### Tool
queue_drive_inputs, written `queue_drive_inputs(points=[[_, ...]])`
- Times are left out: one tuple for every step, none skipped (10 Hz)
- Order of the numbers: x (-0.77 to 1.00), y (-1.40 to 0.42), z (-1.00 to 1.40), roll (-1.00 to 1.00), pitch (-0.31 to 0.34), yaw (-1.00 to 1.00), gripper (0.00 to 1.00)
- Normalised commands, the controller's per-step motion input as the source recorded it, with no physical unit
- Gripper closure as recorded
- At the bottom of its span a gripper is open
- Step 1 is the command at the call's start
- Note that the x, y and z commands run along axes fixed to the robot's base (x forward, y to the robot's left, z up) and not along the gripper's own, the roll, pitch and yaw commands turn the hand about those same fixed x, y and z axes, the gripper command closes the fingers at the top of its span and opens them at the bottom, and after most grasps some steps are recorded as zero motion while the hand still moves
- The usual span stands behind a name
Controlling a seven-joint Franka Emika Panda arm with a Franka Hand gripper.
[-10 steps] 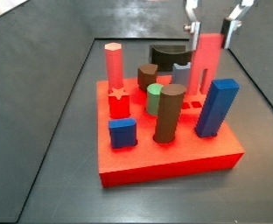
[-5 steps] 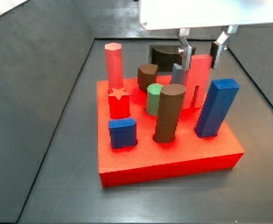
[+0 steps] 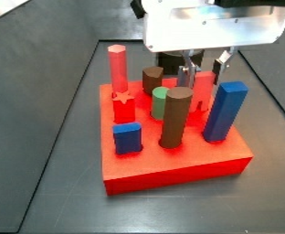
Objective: Pick up the double-square object. Move up. Move to above the board. Insert the double-square object.
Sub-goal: Insert the double-square object.
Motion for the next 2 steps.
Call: queue_drive_inputs(points=[[-0.07,0.0,0.0,0.0,0.0,-0.01,1.0],[-0.01,0.0,0.0,0.04,0.003,-0.05,1.0]])
